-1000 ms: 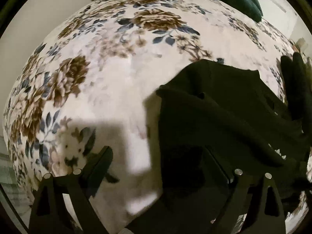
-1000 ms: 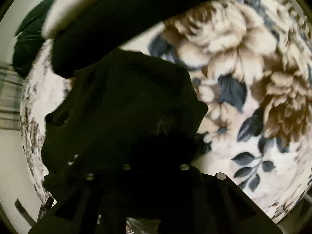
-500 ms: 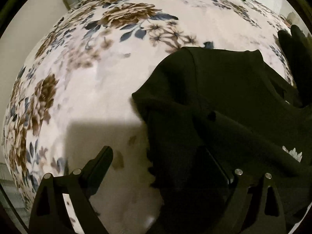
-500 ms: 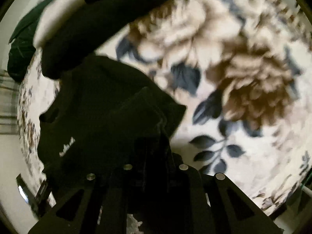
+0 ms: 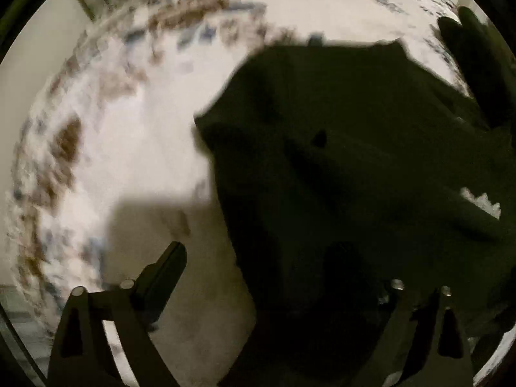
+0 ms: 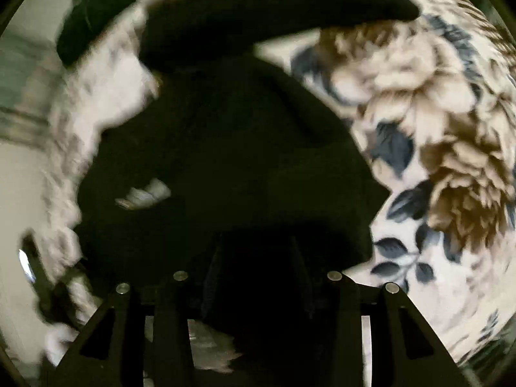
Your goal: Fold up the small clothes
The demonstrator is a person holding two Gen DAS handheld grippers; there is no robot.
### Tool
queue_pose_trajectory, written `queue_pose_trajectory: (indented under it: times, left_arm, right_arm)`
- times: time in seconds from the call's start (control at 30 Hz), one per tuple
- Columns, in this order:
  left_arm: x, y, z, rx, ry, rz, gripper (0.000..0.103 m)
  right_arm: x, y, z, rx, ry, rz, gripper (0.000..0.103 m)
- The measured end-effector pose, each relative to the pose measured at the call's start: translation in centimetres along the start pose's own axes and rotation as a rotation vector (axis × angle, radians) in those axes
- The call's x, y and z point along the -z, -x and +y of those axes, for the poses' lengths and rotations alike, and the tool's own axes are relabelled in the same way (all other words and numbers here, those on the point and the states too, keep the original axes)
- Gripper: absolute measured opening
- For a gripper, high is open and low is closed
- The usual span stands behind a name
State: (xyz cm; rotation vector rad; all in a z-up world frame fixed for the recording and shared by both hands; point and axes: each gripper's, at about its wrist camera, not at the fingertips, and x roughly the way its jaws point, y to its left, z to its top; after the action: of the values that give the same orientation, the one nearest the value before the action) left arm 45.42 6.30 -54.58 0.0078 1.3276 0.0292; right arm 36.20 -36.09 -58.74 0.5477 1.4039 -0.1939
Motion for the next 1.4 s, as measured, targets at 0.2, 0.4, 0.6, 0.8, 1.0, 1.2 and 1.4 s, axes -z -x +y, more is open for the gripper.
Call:
queue_pose_trajectory:
  times: [0.2, 0.4, 0.6, 0.8, 1.0, 1.2, 1.4]
  left_arm:
    - [-0.1, 3.8, 2.3, 0.065, 0.031, -0.024, 0.103]
    - [6.2, 7.6, 4.4, 0.066, 0.004, -0.004, 0.103]
    - [16.0, 5.3, 7.4, 0.093, 0.008, 0.19, 0.103]
    - [23.6, 3.8, 7.2, 0.123, -0.036, 0.234, 0.102]
    - [27.2, 1.8, 5.9, 0.157, -0.01, 0.231, 0.102]
    - [28.6, 2.7, 5.2, 0.173, -0.004, 0.162, 0.102]
    - [30.8, 2.6, 5.3, 0.191, 0.007, 0.164, 0.1]
  right_arm:
    - [0.0, 2.0, -1.2, -0.025, -0.025, 0.011, 0.028]
    - [6.5, 6.2, -2.9, -0.066, -0.04, 0.028, 0.072]
    - [16.5, 4.2, -9.1, -0.04, -0.151, 0.141, 0.072]
    - [23.9, 0.8, -13.6, -0.077, -0.186, 0.23, 0.072]
    - [27.7, -1.3, -15.9, -0.121, -0.147, 0.28, 0.072]
    - [30.6, -1.6, -17.6, -0.163, -0.147, 0.296, 0.072]
    - [31.7, -3.2, -17.7, -0.19, -0.148, 0.326, 0.074]
